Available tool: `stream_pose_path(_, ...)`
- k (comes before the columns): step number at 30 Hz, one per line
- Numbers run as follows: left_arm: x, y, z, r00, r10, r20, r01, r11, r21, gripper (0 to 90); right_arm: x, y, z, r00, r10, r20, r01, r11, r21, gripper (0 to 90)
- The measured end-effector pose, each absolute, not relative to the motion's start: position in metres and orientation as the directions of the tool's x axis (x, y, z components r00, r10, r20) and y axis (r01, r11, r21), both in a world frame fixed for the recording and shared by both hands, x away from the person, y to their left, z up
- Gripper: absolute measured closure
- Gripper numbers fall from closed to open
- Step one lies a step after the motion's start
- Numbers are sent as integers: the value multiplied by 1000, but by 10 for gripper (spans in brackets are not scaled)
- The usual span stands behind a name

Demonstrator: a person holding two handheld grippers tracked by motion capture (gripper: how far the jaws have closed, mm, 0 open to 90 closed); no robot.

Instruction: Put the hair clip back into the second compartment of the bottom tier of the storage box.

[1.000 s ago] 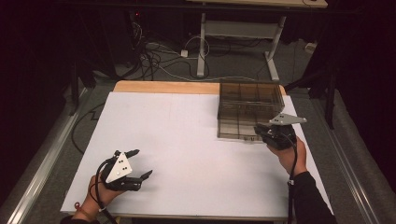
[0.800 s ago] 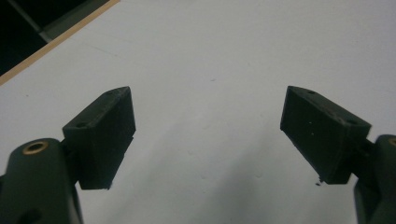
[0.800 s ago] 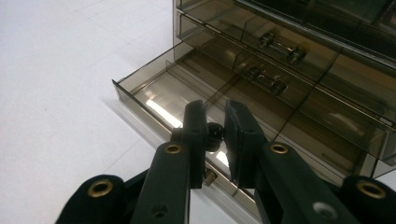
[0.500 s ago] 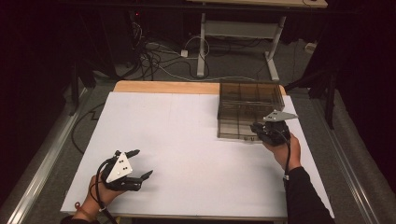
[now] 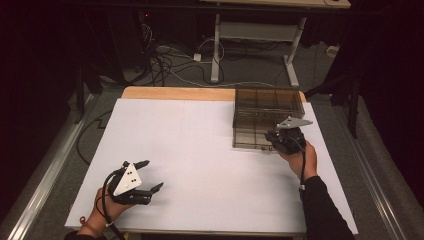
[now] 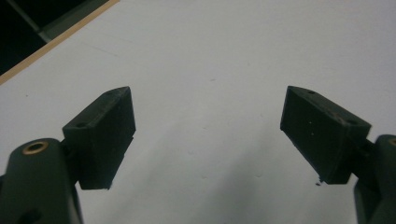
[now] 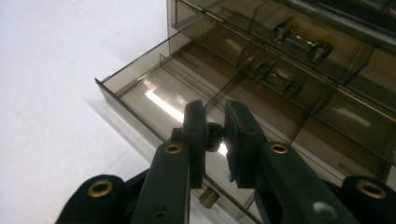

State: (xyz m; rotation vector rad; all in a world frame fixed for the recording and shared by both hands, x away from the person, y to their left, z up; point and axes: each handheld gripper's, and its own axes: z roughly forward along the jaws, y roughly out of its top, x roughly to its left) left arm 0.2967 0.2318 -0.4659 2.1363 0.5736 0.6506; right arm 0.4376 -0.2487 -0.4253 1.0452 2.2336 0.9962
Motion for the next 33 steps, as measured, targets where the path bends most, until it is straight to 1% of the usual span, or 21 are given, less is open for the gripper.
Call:
stream_pose_path(16, 297, 232, -466, 765, 593, 251, 176, -568, 804, 171, 443, -247, -434, -585, 804, -106, 483, 450, 751, 792)
stream_pose_path(33, 297, 231, -467, 769, 587, 253, 174, -573, 801, 171, 445, -248, -441, -579, 809, -100, 491, 444, 750, 793)
